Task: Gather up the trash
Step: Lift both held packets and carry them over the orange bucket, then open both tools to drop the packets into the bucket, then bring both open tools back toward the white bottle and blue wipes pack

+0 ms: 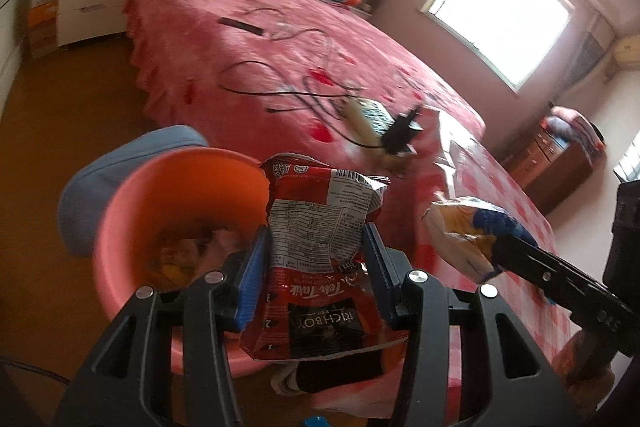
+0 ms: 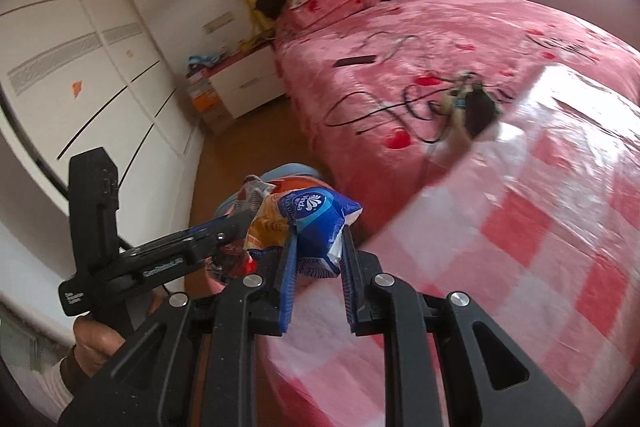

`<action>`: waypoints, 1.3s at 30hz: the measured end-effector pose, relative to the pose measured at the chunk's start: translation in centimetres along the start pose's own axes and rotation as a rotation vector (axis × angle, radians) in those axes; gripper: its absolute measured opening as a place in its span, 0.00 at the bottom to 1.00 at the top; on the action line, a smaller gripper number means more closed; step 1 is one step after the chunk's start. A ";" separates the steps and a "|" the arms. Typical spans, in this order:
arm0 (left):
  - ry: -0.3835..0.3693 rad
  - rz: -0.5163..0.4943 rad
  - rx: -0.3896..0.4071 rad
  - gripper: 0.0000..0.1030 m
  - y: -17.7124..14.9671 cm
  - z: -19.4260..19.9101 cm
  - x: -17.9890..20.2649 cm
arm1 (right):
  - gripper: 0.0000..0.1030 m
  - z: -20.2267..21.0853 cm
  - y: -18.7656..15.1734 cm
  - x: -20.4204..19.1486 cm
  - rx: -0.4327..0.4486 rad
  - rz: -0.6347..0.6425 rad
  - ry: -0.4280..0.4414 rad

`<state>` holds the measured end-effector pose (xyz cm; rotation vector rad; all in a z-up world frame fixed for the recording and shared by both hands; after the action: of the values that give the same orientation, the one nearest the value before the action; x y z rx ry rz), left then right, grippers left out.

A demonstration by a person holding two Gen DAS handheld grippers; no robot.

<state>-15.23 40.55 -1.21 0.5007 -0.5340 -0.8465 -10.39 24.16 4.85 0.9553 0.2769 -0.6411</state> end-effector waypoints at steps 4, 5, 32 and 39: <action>0.044 0.046 -0.023 0.49 0.0 -1.0 -2.3 | 0.36 -3.0 0.3 -0.9 -0.033 0.007 0.042; 0.063 0.062 -0.032 0.51 -0.1 -1.4 -2.9 | 0.51 -3.6 0.3 -0.7 -0.039 -0.001 0.040; 0.054 -0.059 -0.015 0.73 -1.2 0.4 2.3 | 0.87 5.2 -3.5 3.3 0.110 -0.063 -0.228; 0.030 -0.100 -0.010 0.73 -1.5 1.4 4.6 | 0.87 7.3 -4.4 3.8 0.134 -0.065 -0.290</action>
<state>-14.45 35.75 0.04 0.5332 -0.4797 -0.9352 -10.54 14.82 4.15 0.9696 0.0072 -0.8556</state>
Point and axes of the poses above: each gripper's, at about its wrist camera, not at the fingertips, and z roughly against the way its jaws point, x to its right, y to its top, the point moved 3 cm from there along -z, roughly the way its jaws point, and after that the axes turned 15 degrees about y, right-handed, at the moved point
